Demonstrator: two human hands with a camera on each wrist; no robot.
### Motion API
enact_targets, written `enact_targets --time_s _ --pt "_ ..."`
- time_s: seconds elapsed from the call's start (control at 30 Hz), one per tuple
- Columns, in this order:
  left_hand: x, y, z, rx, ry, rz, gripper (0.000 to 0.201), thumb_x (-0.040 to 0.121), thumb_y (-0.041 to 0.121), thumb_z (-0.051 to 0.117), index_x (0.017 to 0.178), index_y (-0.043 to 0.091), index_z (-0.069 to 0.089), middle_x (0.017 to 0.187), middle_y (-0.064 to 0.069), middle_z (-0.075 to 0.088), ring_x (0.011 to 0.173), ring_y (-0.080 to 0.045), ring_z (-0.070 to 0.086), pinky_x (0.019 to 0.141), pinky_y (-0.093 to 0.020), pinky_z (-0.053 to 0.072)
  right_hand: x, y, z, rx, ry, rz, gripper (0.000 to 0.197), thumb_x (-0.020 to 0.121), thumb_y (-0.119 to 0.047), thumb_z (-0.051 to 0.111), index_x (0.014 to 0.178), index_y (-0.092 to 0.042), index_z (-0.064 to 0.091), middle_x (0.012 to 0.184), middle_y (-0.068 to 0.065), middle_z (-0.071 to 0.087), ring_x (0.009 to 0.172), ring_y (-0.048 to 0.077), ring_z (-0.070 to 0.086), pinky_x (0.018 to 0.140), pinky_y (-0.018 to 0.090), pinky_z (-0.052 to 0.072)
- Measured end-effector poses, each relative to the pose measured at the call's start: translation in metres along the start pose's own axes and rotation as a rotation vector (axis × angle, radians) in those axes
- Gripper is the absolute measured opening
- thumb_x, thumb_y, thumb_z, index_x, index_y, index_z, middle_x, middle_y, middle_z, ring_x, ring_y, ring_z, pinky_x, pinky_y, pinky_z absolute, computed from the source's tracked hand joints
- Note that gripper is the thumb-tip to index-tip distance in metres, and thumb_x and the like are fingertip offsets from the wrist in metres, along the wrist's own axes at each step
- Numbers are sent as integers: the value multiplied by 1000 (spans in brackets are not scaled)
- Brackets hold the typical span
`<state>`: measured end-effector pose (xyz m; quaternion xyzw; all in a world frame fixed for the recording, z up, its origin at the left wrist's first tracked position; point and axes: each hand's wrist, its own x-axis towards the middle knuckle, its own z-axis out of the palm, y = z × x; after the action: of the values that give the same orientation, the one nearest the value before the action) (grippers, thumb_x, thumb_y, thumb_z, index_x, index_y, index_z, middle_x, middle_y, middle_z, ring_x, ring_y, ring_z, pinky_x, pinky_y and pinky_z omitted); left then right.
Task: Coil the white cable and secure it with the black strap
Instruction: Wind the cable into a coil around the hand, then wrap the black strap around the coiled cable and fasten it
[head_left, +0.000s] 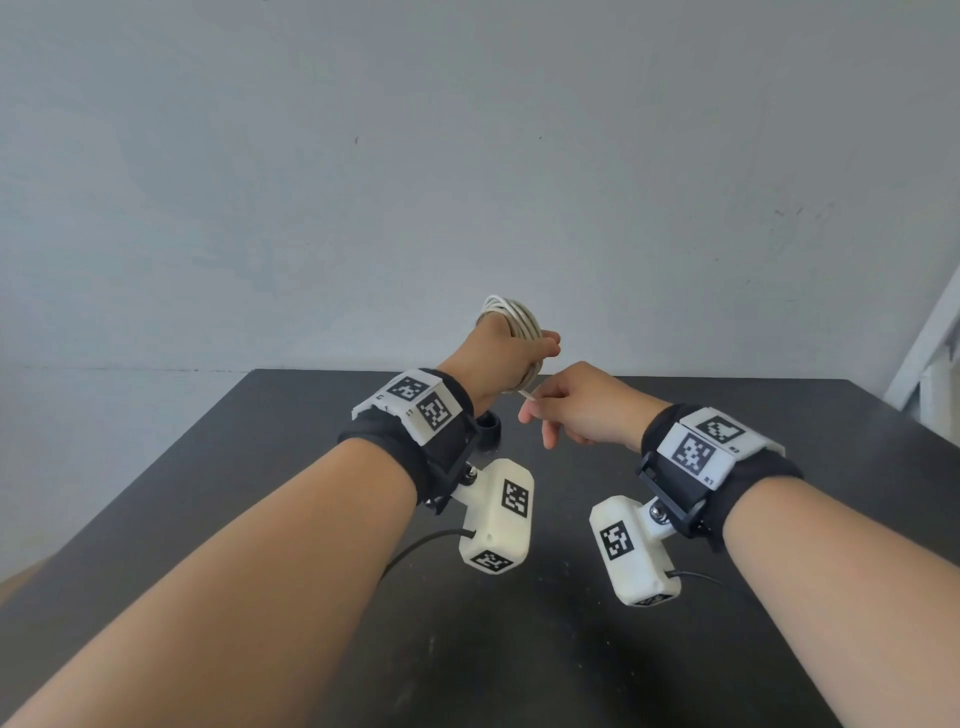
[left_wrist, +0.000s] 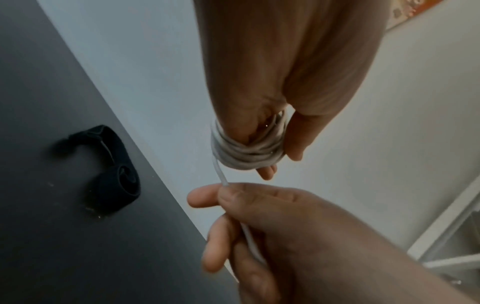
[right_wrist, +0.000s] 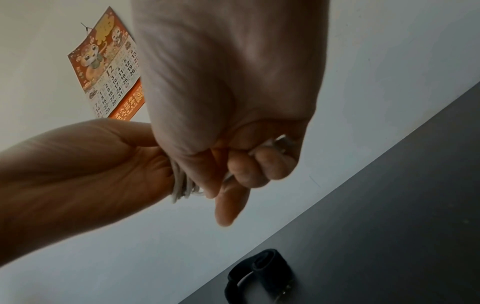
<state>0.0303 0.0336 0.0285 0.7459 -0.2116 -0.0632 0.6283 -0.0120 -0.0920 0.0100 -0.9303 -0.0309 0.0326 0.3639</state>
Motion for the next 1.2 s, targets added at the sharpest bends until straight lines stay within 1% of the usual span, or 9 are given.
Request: enact_targets --time_s 0.2,0.3,0.47,0.57,0.73,0.83,0.9,1.1,1.2 --pt "3 -12 -4 241 78 3 29 87 17 63 98 -10 63 107 -2 71 96 -22 65 95 -40 51 -1 -1 -2 -48 10 -30 18 92 -21 56 91 -13 73 62 -5 66 44 7 44 49 18 36" --pt "0 -15 -5 377 57 -54 26 85 24 65 76 3 53 81 -9 54 74 -21 52 70 -33 49 1 2 -4 -44 74 -64 13 86 -18 63 80 -13 73 60 -6 66 41 -2 47 53 19 36" --pt "-6 -14 -7 389 -83 -144 28 87 4 54 63 14 46 68 -1 48 70 -16 48 51 -13 38 1 2 -3 101 166 -121 7 80 -5 64 80 -11 66 69 7 71 54 14 60 54 25 52" --pt "-9 -16 -12 385 -162 -106 22 64 0 60 59 10 41 57 -3 42 51 -14 41 41 -21 35 1 1 -2 158 190 -154 7 82 -2 62 83 -9 61 69 9 72 54 16 65 58 29 57" --pt "-11 -22 -12 511 -298 -16 19 78 -9 63 76 5 49 62 0 47 48 -2 45 45 -11 38 3 3 0 168 208 -175 9 87 -5 62 84 -12 57 66 7 72 51 15 66 54 25 55" --pt "-14 -24 -12 487 -382 -27 10 82 -2 62 90 -4 57 70 -6 57 59 -12 52 55 -18 43 4 5 0 181 232 -174 11 85 -7 68 83 -12 58 66 8 72 51 14 64 54 24 54" --pt "-13 -28 -11 498 -380 -44 7 83 0 57 86 -6 60 68 -10 57 60 -20 50 53 -25 39 5 5 0 169 252 -177 15 81 -10 74 79 -13 59 65 7 71 50 13 64 56 24 55" --pt "-5 -41 -22 582 -177 -18 23 88 13 53 67 8 46 53 -3 48 46 -13 47 48 -20 41 12 6 7 206 320 -179 6 87 -16 65 85 -11 63 67 5 71 50 11 63 52 20 51" --pt "2 -50 -46 531 49 -76 30 90 33 53 72 10 49 57 -6 48 50 -19 45 61 -30 44 20 14 10 139 305 -119 9 92 -17 57 86 -13 63 70 3 71 51 9 62 49 16 48"
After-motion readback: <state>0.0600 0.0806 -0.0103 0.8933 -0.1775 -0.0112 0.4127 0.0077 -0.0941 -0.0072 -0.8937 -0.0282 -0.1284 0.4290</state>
